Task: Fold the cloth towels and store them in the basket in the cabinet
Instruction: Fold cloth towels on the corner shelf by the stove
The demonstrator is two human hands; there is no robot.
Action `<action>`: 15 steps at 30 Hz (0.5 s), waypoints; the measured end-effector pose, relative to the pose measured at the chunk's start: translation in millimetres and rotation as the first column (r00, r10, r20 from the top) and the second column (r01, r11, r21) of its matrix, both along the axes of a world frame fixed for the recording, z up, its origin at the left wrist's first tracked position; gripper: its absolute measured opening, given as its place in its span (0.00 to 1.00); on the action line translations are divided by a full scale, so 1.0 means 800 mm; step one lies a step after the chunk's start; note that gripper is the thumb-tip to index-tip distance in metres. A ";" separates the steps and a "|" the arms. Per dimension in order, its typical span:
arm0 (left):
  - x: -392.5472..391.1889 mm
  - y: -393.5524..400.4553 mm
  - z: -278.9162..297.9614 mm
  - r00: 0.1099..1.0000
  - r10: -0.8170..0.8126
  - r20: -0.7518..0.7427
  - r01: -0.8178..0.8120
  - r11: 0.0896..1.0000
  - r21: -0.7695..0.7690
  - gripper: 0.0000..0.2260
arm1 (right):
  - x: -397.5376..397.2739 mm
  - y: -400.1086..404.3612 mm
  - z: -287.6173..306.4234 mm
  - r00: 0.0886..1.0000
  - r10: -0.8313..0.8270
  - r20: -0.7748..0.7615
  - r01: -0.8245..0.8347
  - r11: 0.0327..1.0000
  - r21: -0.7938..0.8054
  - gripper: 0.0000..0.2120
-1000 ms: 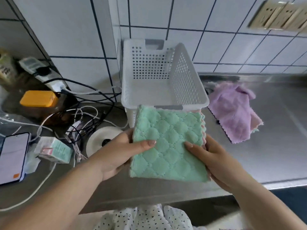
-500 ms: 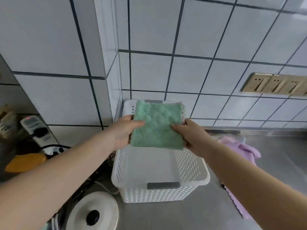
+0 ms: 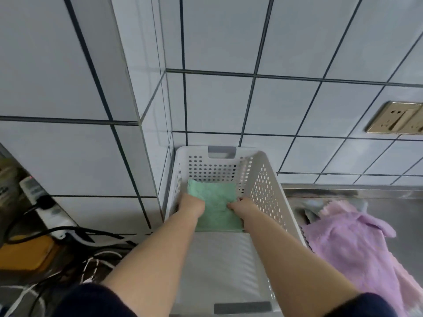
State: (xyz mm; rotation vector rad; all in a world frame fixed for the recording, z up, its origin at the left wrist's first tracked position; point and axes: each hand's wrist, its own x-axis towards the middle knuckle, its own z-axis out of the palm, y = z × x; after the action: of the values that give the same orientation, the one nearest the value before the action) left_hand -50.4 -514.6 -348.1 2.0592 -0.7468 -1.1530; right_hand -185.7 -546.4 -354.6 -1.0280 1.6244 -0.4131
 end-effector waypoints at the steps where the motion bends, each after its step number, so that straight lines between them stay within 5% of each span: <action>1: -0.002 -0.003 -0.008 1.000 0.030 0.008 -0.030 1.000 0.007 0.11 | 0.003 -0.001 -0.003 1.000 0.005 -0.013 -0.004 1.000 0.027 0.18; 15: -0.022 -0.019 -0.064 0.976 0.008 0.218 -0.048 0.982 0.181 0.32 | 0.017 -0.017 -0.063 1.000 0.022 -0.023 -0.018 0.988 0.153 0.18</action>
State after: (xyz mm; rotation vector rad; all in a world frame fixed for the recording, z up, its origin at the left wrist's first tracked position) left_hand -67.6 -529.9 -398.9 2.3729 -0.7326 -1.0256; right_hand -172.0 -560.3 -405.2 -0.9364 1.6390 -0.2591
